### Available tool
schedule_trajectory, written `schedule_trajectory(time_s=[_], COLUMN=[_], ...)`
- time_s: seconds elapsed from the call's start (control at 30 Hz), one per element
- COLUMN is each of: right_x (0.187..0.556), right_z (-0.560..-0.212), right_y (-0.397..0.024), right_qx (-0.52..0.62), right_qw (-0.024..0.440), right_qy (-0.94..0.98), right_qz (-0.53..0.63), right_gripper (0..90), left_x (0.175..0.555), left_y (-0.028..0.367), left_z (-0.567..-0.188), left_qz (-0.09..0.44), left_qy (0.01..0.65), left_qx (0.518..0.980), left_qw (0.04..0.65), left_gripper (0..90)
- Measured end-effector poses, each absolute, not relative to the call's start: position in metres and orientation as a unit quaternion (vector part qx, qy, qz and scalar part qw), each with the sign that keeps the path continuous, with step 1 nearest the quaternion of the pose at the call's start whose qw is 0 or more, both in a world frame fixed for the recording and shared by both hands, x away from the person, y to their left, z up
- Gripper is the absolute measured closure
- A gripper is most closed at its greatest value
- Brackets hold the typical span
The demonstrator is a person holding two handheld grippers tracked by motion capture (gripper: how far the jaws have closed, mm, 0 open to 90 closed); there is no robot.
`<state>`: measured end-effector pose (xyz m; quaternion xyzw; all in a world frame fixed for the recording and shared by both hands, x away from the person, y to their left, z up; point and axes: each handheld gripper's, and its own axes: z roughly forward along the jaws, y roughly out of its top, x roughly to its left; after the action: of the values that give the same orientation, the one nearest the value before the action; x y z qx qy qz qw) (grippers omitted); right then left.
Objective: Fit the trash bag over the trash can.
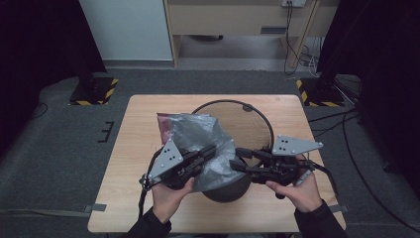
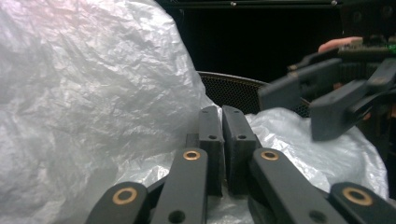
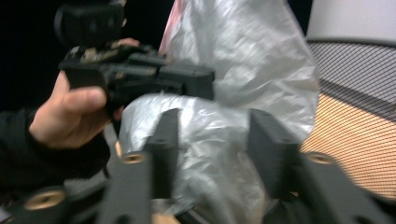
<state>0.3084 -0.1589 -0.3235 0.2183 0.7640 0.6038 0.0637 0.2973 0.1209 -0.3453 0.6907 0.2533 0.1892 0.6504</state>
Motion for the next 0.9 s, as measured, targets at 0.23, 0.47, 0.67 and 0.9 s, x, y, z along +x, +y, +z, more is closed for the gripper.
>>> schedule_trajectory(time_s=[0.23, 0.47, 0.67, 0.9], right_x=[0.308, 0.313, 0.318, 0.321], right_z=[-0.322, -0.320, -0.324, -0.327], right_y=[-0.165, -0.187, -0.199, -0.205], right_qx=[0.217, 0.261, 0.298, 0.301], right_qw=[0.066, 0.113, 0.168, 0.169], right_qy=[0.756, 0.729, 0.710, 0.705], right_qz=[0.614, 0.623, 0.615, 0.620], right_gripper=[82.8, 87.5, 87.9, 87.4], left_x=[0.297, 0.300, 0.309, 0.320], left_y=[0.150, 0.189, 0.207, 0.209], left_z=[-0.324, -0.309, -0.314, -0.327], left_qz=[0.211, 0.244, 0.241, 0.216], left_qy=[0.271, 0.326, 0.360, 0.383], left_qx=[0.651, 0.599, 0.593, 0.596], left_qw=[0.677, 0.690, 0.679, 0.672], left_gripper=[71.0, 55.0, 44.8, 38.9])
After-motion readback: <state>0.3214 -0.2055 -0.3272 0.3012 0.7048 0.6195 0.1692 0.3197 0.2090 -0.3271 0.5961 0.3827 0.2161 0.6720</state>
